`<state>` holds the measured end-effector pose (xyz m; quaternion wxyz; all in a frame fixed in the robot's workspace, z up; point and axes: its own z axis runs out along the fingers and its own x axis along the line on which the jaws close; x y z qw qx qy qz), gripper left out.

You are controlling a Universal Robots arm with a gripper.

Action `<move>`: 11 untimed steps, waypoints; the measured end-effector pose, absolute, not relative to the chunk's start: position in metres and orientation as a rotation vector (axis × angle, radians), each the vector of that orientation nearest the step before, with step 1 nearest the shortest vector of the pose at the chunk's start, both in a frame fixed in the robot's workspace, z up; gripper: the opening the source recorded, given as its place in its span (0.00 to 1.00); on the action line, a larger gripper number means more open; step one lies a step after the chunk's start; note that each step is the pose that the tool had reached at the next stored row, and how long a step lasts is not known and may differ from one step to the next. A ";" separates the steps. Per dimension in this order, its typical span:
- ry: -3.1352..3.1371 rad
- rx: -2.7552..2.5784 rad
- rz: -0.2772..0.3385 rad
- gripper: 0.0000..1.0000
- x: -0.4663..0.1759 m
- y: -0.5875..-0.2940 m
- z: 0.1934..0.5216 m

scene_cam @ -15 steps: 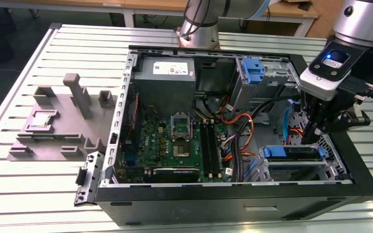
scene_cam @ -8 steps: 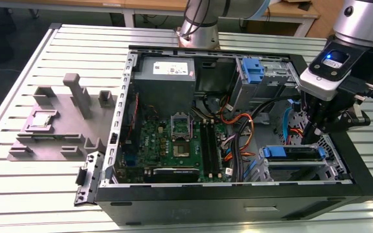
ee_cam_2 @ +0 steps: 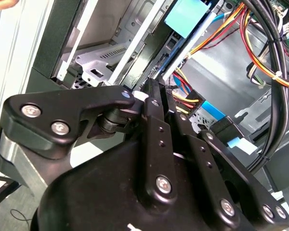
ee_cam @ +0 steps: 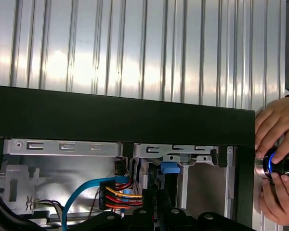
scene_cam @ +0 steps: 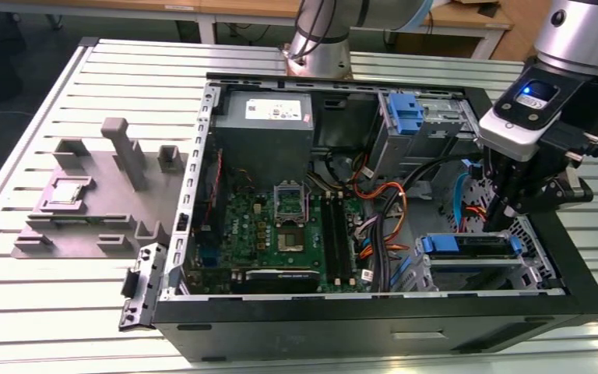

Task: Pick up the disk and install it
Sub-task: 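Insert the first disk wire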

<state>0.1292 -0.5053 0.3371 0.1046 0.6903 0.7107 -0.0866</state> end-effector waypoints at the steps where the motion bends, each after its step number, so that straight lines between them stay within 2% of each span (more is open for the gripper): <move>1: 2.095 2.035 -0.255 0.16 0.129 -0.505 0.337; 11: 2.095 2.036 -0.255 0.16 0.129 -0.505 0.337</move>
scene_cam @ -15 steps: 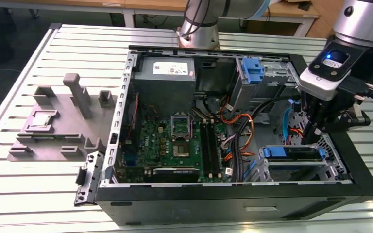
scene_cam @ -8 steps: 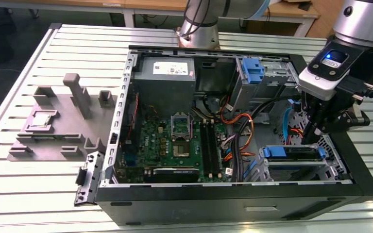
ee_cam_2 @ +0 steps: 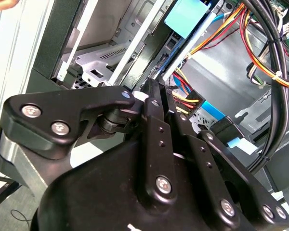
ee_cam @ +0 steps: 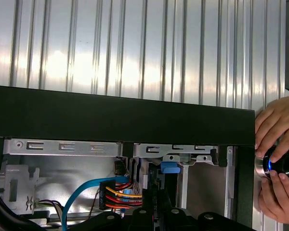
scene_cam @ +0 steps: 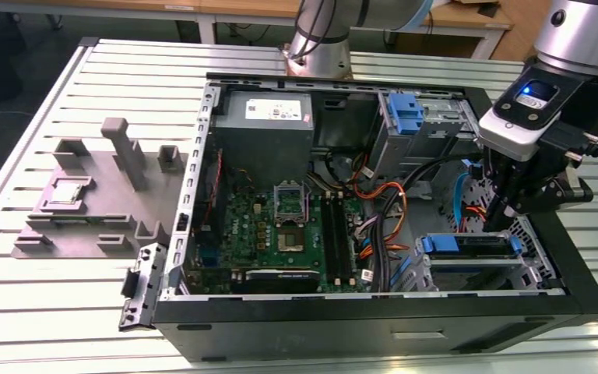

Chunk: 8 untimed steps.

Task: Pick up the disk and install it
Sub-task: 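Insert the first disk wire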

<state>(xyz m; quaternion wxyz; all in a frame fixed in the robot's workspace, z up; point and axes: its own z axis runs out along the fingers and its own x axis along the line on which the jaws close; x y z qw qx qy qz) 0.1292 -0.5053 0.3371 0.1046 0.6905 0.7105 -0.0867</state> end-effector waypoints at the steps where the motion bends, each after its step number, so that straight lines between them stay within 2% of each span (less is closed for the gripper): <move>1: 2.095 2.036 -0.256 0.16 0.129 -0.505 0.337; 8: 2.074 2.059 -0.258 0.16 0.129 -0.505 0.337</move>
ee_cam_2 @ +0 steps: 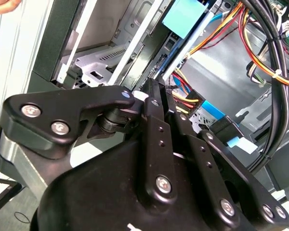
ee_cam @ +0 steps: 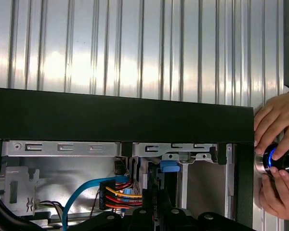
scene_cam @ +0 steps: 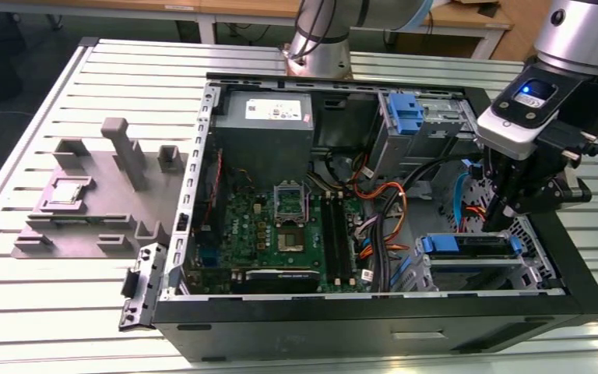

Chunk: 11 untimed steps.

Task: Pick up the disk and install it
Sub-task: 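Insert the first disk wire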

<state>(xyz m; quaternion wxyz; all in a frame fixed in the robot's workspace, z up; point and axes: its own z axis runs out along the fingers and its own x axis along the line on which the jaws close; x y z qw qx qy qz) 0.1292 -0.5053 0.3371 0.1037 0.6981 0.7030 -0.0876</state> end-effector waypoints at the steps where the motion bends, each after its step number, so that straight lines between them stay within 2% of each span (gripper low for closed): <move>1: 2.070 2.063 -0.259 0.16 0.129 -0.505 0.337; 7: 2.048 2.081 -0.254 0.16 0.129 -0.505 0.337; 11: 2.018 2.091 -0.227 0.16 0.129 -0.505 0.337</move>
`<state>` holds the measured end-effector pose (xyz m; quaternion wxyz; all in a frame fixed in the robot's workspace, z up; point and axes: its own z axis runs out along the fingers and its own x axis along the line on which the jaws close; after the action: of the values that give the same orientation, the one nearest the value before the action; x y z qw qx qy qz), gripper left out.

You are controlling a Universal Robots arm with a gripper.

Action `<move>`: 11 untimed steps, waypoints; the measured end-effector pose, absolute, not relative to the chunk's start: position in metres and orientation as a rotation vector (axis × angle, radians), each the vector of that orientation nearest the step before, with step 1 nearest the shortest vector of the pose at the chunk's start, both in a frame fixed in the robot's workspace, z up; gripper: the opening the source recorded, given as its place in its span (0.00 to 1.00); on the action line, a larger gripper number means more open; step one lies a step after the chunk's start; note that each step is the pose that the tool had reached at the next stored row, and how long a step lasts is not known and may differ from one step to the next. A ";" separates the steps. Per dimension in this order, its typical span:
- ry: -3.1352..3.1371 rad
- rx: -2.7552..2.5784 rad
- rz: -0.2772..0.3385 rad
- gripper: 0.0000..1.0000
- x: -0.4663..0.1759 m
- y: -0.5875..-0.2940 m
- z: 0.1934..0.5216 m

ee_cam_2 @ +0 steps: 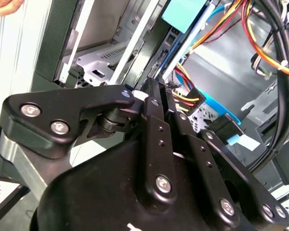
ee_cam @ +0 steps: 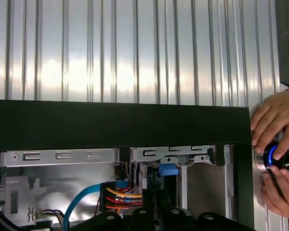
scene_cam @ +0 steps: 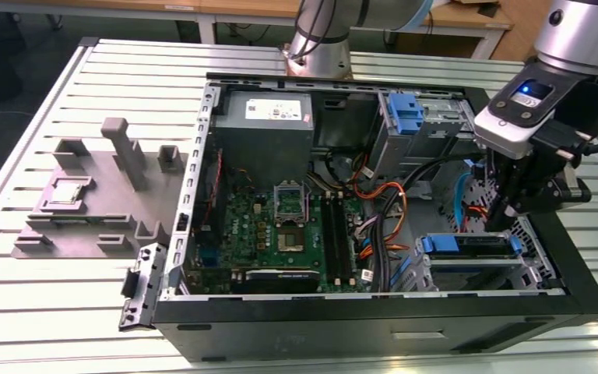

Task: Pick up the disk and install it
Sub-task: 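Insert the first disk wire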

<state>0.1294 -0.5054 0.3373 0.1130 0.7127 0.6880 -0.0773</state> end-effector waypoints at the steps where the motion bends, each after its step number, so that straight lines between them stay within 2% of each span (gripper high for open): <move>1: 2.014 2.094 -0.220 0.16 0.129 -0.505 0.337; 11: 2.022 2.119 -0.190 0.16 0.128 -0.514 0.336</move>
<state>0.1282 -0.5140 0.3363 0.1029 0.7181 0.6853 -0.0644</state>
